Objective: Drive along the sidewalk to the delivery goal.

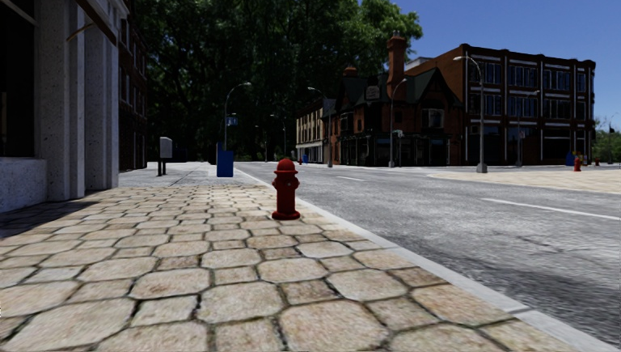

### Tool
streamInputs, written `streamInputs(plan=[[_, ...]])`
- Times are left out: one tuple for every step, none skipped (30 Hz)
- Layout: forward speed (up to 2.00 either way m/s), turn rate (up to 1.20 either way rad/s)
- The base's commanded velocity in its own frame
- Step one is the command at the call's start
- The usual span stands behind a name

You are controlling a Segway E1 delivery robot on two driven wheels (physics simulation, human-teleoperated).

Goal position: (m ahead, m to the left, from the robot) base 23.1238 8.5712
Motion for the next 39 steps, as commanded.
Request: streamInputs(plan=[[0.93, 0.42], [0.95, 0.42], [0.98, 0.42], [1.03, 0.42], [1.06, 0.42], [1.06, 0.42], [1.09, 0.42], [1.10, 0.42], [1.11, 0.42], [1.12, 0.42], [1.13, 0.42], [1.15, 0.42], [1.15, 0.42], [1.19, 0.42], [1.20, 0.42], [1.24, 0.42], [1.26, 0.42], [1.27, 0.42], [1.28, 0.42], [1.29, 0.42], [1.30, 0.42], [1.30, 0.42], [1.30, 0.42], [1.31, 0.42], [1.31, 0.42], [1.32, 0.42], [1.32, 0.42], [1.33, 0.42], [1.33, 0.42], [1.33, 0.42], [1.34, 0.42], [1.34, 0.42], [1.34, 0.42], [1.34, 0.42], [1.34, 0.42], [1.34, 0.42], [1.34, 0.42], [1.34, 0.42], [1.34, 0.42]])
